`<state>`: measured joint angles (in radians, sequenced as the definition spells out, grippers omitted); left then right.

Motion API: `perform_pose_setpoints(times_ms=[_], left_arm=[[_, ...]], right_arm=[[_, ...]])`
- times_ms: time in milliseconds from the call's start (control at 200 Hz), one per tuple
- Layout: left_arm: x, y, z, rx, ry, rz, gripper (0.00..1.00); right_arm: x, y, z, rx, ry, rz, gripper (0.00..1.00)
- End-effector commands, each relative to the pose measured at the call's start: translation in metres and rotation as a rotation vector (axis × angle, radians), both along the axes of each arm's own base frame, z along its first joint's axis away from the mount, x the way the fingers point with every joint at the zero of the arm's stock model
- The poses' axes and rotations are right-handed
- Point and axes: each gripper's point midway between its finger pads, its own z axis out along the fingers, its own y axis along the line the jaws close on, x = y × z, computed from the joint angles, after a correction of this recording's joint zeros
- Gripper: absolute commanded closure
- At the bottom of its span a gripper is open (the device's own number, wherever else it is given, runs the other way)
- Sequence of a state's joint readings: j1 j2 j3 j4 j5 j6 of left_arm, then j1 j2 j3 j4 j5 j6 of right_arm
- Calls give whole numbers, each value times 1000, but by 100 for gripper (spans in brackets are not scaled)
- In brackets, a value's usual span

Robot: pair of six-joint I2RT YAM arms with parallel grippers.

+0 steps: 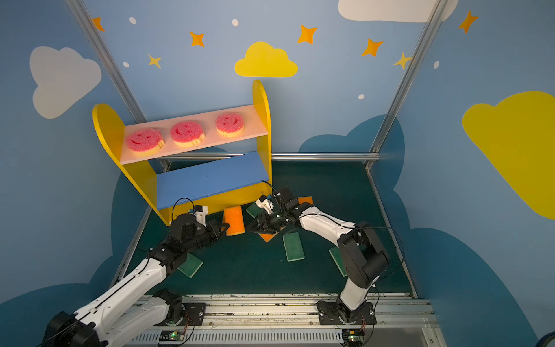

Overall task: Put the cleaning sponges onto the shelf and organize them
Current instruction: 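Grasp an orange sponge with each gripper, then carry the orange sponge in the left gripper toward the blue lower shelf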

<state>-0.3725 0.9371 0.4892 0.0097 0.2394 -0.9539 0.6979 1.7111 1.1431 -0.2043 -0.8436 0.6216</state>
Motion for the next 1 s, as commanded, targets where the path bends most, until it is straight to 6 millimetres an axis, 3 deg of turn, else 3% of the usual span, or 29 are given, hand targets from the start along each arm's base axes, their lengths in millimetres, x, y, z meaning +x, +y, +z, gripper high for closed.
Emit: perform_pose_setpoints(times_ms=[0,230,601,691,791,841,996], left_arm=[[5,-5,14,-39,-23,-13,97],[10,-4,19,-52,-28,-11,97],[14,1,26,-72,-31,-16,94],[13,3,30,-66,-33,-18,73],[10,12,37,-21,-44,-3,21],[7,19,40,23,-52,18,3],[-3,43,56,128,-109,87,1]], right_arm=[[2,17,15,51,-17,33,53],[2,37,17,75,-5,63,65],[11,53,22,94,-8,72,94],[17,58,21,93,-6,71,98],[23,66,21,93,1,78,100],[28,71,22,97,-1,81,100],[39,88,25,99,-5,98,100]])
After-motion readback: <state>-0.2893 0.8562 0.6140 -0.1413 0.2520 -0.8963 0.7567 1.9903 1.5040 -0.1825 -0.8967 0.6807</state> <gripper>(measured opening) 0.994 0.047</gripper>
